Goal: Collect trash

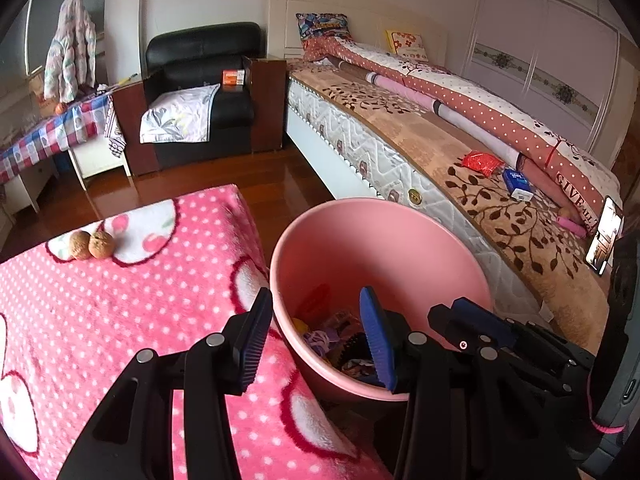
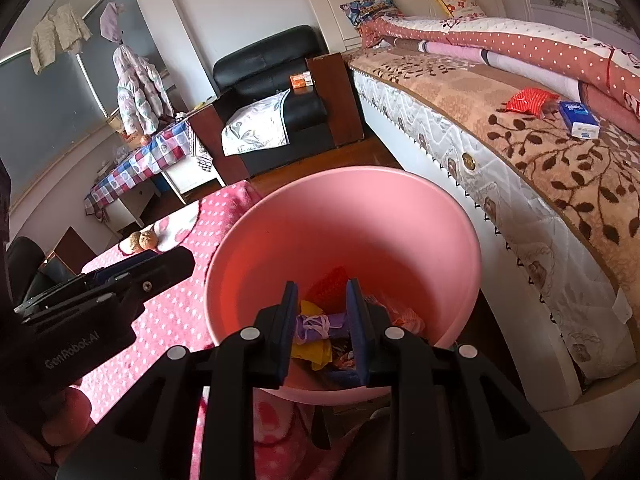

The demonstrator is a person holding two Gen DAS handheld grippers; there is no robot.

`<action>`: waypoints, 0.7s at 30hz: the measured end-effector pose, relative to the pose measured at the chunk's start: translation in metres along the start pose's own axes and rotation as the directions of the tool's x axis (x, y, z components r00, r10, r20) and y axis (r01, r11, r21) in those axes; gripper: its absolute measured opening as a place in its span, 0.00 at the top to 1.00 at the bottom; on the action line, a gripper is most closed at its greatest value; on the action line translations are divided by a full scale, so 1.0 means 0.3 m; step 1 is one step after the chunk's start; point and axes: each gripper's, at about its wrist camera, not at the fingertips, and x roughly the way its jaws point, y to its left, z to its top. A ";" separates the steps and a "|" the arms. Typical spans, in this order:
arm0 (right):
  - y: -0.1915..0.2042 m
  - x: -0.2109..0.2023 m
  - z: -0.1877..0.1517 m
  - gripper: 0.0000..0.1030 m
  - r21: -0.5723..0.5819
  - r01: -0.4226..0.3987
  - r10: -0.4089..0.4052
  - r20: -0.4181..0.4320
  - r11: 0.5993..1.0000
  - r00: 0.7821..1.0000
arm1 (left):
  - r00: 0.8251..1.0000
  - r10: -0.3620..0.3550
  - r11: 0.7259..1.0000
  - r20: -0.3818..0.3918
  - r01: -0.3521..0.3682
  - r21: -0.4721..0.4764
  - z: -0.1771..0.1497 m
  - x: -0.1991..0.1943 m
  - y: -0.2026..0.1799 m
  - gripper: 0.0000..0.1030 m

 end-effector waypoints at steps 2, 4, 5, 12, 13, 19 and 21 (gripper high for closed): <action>0.006 -0.009 0.001 0.75 0.006 -0.005 0.005 0.010 1.000 1.000 | 1.000 0.009 1.000 0.012 -0.009 0.000 0.001 -0.012 0.004 0.57; 0.013 -0.018 0.003 0.68 0.004 -0.009 0.009 0.020 1.000 1.000 | 1.000 0.015 1.000 0.022 -0.015 -0.006 0.002 -0.022 0.010 0.57; 0.019 -0.024 0.005 0.63 0.000 -0.010 0.010 0.026 1.000 1.000 | 1.000 0.017 1.000 0.025 -0.017 -0.010 0.002 -0.026 0.015 0.57; 0.064 -0.054 0.011 0.55 -0.040 -0.002 0.005 0.065 0.999 0.998 | 0.998 0.041 0.999 0.044 -0.040 -0.029 0.006 -0.044 0.043 0.59; 0.070 -0.055 0.012 0.55 -0.046 0.001 0.002 0.067 0.999 0.998 | 0.998 0.047 0.999 0.048 -0.046 -0.028 0.005 -0.047 0.047 0.59; 0.095 -0.056 0.007 0.55 -0.071 0.013 -0.008 0.065 0.997 0.998 | 0.997 0.062 0.997 0.053 -0.060 -0.041 0.004 -0.051 0.067 0.61; 0.102 -0.054 0.005 0.55 -0.075 0.015 -0.010 0.063 0.997 0.998 | 0.996 0.066 0.997 0.053 -0.064 -0.044 0.003 -0.051 0.073 0.61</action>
